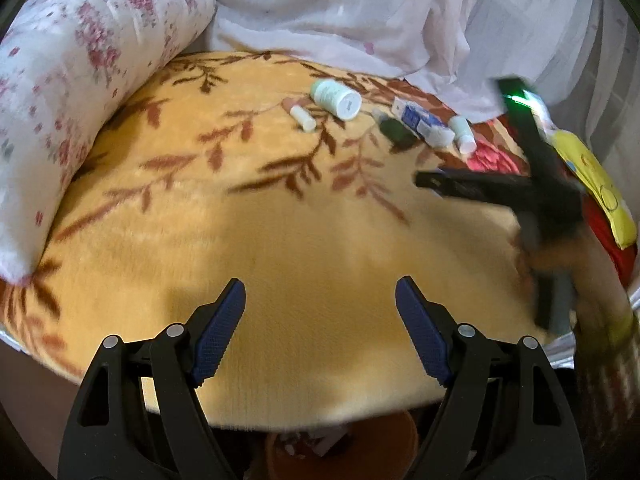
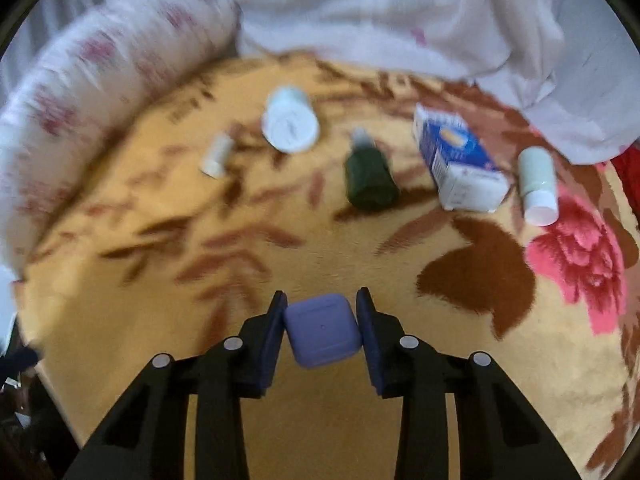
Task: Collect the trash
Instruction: 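Grasp the purple square with the right gripper while the left grasps the pink-capped lip balm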
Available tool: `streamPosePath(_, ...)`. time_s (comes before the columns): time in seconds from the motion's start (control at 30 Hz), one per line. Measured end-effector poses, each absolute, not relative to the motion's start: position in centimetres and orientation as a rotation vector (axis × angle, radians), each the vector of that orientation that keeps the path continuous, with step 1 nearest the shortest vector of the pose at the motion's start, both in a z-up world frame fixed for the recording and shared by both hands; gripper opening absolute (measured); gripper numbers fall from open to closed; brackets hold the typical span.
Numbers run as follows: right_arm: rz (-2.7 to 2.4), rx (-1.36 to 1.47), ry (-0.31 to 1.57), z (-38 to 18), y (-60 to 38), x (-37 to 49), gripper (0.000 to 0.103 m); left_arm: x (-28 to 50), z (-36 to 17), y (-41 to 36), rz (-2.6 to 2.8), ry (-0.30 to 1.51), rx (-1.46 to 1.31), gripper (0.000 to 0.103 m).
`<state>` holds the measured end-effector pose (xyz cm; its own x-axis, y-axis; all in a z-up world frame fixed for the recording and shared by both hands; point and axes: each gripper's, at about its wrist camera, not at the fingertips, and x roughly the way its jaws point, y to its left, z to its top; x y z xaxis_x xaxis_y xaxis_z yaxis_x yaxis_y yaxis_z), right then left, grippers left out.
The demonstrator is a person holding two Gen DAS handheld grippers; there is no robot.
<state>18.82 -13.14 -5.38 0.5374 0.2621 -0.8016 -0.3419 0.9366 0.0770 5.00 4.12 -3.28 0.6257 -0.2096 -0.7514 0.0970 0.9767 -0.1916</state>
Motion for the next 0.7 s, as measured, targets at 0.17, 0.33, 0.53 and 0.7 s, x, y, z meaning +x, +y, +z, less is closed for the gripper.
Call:
streamPosePath(0.17, 0.376, -0.058, 0.802, -3.0, -14.9, 13.3, 0.036, 11.2, -2.4, 3.2, -0.139, 0.853, -0.162, 0.076)
streamPosePath(0.33, 0.384, -0.018, 0.769, -2.7, -16.4, 11.2, 0.036, 18.8, -3.1, 2.4, -0.049, 0.867, -0.156, 0.074)
streamPosePath(0.53, 0.38, -0.011, 0.747, -3.1, -17.7, 11.0, 0.036, 25.7, -4.9, 2.0, 0.063, 0.896, -0.097, 0.057)
streamPosePath(0.7, 0.384, -0.002, 0.744, -3.3, -18.2, 11.2, 0.036, 29.4, -7.0, 2.5, 0.112, 0.948, -0.108, 0.034)
